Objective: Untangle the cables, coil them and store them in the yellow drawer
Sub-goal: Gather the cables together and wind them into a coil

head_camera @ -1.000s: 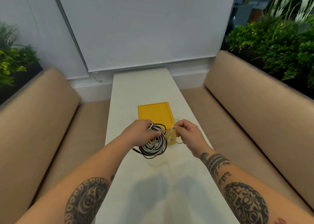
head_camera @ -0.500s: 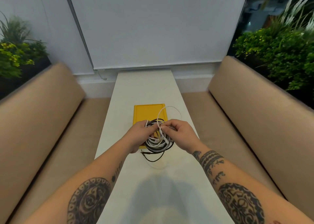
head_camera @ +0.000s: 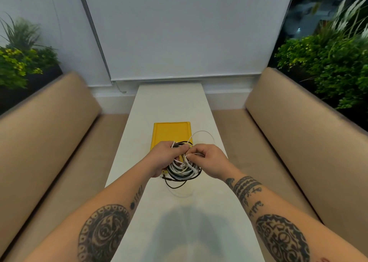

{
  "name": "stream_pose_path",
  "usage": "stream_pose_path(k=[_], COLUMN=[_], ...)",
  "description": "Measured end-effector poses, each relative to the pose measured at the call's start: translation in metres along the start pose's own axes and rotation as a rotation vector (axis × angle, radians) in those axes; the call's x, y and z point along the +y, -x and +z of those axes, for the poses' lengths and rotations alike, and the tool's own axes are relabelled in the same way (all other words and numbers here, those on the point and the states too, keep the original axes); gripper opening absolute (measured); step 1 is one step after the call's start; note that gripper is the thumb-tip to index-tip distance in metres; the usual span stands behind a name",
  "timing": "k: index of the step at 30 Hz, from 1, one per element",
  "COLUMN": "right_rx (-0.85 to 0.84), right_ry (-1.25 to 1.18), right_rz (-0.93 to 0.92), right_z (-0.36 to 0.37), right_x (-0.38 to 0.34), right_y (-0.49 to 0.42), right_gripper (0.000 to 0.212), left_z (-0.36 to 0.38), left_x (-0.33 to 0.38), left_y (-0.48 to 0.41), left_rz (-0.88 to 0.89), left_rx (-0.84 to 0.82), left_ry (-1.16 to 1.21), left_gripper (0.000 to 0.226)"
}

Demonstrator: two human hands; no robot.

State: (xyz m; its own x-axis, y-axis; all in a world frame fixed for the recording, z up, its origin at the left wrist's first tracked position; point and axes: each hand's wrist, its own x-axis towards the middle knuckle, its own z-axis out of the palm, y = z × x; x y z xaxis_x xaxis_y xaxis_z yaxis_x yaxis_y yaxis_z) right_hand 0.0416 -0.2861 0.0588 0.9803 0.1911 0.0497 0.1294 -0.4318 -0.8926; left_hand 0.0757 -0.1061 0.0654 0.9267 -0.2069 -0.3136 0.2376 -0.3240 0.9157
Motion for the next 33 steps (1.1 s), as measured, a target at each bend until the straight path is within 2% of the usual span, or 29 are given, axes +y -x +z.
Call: stream_pose_path(k=[3, 5, 8, 11, 14, 17, 19, 22, 25, 26, 28, 30, 31, 33], right_rx=[0.067, 0.027, -0.135, -0.084, 0.043, 0.042, 0.009, 0.076, -0.101, -0.111, 0.020, 0.187, 0.211, 0.122], right_ry=[-0.052, -0.002, 0.053, -0.103, -0.232, -0.086, 0.107, 0.125, 0.209, 0.203, 0.107, -0.130, -0.256, -0.375], right_rz=[-0.067, -0.165, -0.220, -0.140, -0.079, 0.067, 0.132, 0.267, 0.436, 0.461, 0.419, 0.284, 0.213, 0.093], right_z=[0.001, 0.002, 0.002, -0.011, -0.020, -0.021, -0.023, -0.036, -0.041, -0.041, -0.040, -0.037, -0.037, -0.038], right_x=[0.001, -0.004, -0.011, -0.006, 0.010, 0.027, 0.046, 0.084, 0.109, 0.114, 0.111, 0.088, 0.069, 0.023], right_y=[0.004, 0.005, 0.003, 0.003, 0.001, -0.002, 0.002, 0.021, 0.047, 0.052, 0.052, 0.036, 0.027, 0.010], right_gripper=[0.013, 0.016, 0.008, 0.013, 0.031, 0.040, 0.036, 0.033, 0.026, 0.021, 0.009, 0.032, 0.050, 0.084], left_z=[0.000, 0.002, -0.003, -0.025, -0.034, -0.032, -0.034, -0.047, -0.063, -0.066, -0.070, -0.070, -0.070, -0.064], left_x=[0.002, 0.002, 0.001, -0.002, -0.004, 0.002, 0.010, 0.024, 0.044, 0.053, 0.071, 0.088, 0.094, 0.103], left_y=[-0.005, -0.007, -0.009, -0.014, -0.016, -0.014, -0.011, -0.010, -0.007, -0.005, 0.002, 0.008, 0.010, 0.015], left_rz=[0.039, 0.049, 0.018, -0.036, -0.044, -0.011, 0.025, 0.056, 0.075, 0.091, 0.129, 0.159, 0.172, 0.202], left_rx=[0.084, 0.162, 0.290, 0.367, 0.326, 0.278, 0.275, 0.298, 0.242, 0.202, 0.115, 0.020, -0.032, -0.120], left_ry=[-0.132, -0.193, -0.146, -0.019, -0.010, -0.012, -0.007, 0.098, 0.195, 0.192, 0.160, 0.116, 0.088, 0.024], left_gripper=[0.045, 0.043, 0.040, 0.039, 0.046, 0.037, 0.036, 0.028, 0.025, 0.025, 0.023, 0.024, 0.024, 0.022])
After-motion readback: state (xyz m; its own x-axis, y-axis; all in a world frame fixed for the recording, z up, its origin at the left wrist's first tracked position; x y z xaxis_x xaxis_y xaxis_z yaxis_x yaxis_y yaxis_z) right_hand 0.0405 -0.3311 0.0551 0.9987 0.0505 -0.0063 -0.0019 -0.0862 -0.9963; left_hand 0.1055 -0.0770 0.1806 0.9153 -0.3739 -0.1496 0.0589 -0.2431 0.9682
